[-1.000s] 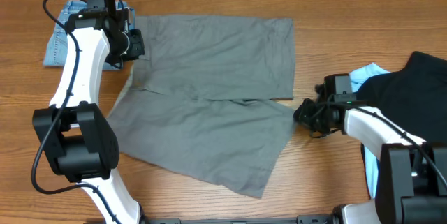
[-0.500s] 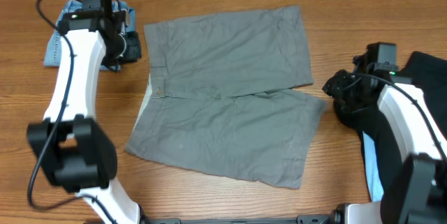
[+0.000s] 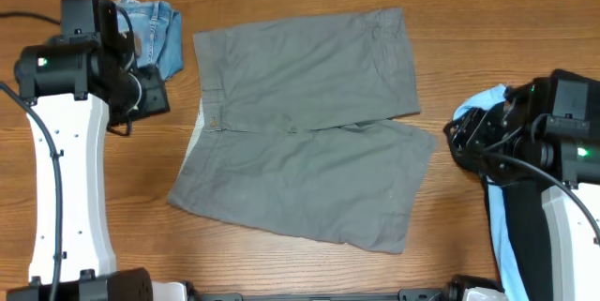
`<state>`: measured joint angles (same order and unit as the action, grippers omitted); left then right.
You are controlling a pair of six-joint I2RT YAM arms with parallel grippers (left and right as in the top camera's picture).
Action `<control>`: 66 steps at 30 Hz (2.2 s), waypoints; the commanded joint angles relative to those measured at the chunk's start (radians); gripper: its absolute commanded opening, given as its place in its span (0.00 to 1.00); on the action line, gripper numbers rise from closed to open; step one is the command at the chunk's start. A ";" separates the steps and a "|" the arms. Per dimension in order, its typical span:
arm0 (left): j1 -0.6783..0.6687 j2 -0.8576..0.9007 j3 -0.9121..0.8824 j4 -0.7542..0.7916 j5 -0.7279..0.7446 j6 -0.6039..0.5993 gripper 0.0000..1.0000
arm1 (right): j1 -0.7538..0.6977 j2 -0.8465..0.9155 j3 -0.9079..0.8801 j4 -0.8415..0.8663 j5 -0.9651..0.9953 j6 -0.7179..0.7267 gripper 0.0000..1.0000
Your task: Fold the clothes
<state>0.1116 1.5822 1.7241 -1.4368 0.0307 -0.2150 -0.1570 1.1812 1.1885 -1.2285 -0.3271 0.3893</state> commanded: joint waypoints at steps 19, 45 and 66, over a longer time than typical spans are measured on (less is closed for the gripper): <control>0.258 0.021 -0.802 0.404 0.159 -0.082 0.27 | 0.000 0.018 0.009 -0.026 -0.011 0.013 0.72; 0.259 0.021 -0.985 0.664 0.093 -0.096 0.04 | 0.000 0.064 0.008 -0.111 0.046 0.034 0.74; 0.259 0.021 -0.985 0.653 0.093 -0.096 0.04 | 0.114 0.093 -0.511 -0.013 -0.210 0.093 0.47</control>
<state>0.3672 1.5875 0.7643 -0.7925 0.1608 -0.3122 -0.1032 1.2781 0.7235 -1.2602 -0.4500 0.4732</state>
